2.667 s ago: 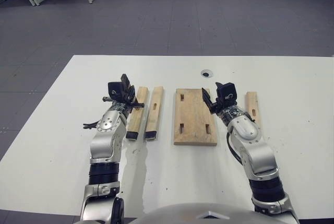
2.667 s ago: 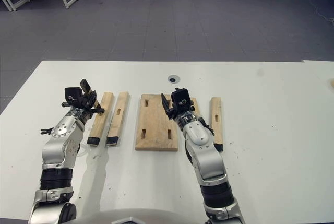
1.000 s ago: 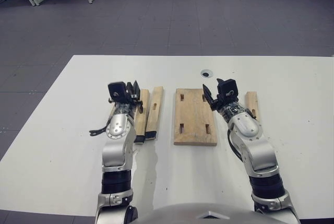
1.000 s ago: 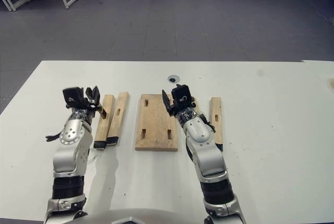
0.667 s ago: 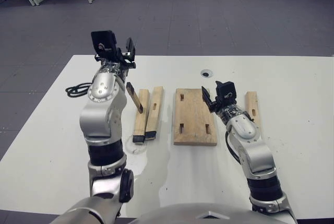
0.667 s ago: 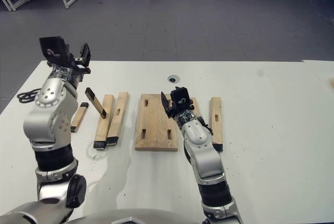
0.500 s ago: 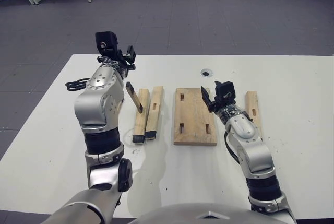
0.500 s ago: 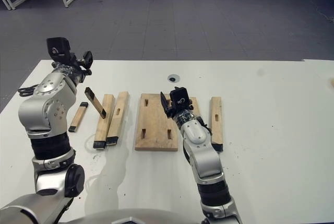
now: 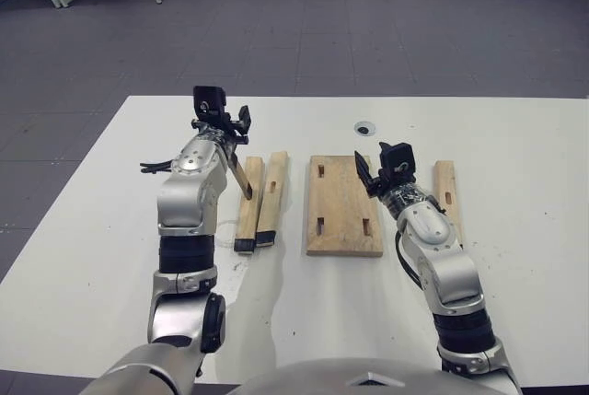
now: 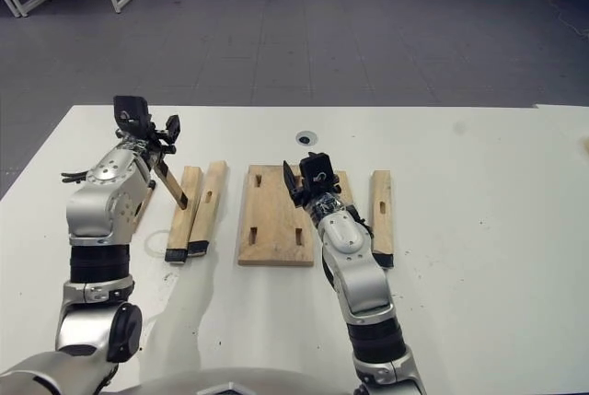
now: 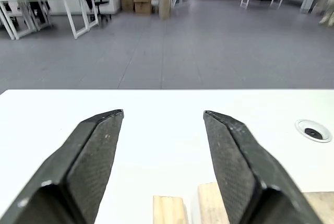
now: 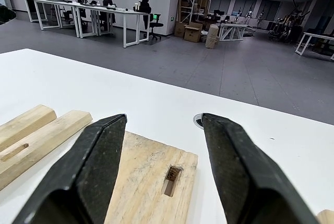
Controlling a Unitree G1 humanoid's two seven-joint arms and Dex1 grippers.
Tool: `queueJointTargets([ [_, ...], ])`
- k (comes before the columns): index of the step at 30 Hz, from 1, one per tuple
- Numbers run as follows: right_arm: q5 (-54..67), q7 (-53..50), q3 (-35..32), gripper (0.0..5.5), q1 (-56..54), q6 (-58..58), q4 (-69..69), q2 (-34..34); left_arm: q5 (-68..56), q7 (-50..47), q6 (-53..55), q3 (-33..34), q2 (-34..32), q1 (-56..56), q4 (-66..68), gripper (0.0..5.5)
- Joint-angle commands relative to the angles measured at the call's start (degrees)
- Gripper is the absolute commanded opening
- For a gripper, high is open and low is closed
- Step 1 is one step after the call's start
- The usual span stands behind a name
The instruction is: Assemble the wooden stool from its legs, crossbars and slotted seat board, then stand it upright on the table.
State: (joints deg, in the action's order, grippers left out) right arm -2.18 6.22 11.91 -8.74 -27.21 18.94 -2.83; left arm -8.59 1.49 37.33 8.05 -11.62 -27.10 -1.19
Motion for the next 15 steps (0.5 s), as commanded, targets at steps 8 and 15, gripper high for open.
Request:
queueJointTargets([
  [8, -0.24, -1.23, -1.13, 2.63, -0.59, 0.59, -0.03, 0.62, -1.31, -2.32, 4.67, 4.68, -2.43, -8.77, -15.62, 2.84],
  [15, -0.33, -1.38, -2.03, 2.63, 2.53, -0.26, 2.56, -0.66, -9.53, -0.83, 24.38, 4.03, 0.77, 27.96, -53.31, 3.67],
])
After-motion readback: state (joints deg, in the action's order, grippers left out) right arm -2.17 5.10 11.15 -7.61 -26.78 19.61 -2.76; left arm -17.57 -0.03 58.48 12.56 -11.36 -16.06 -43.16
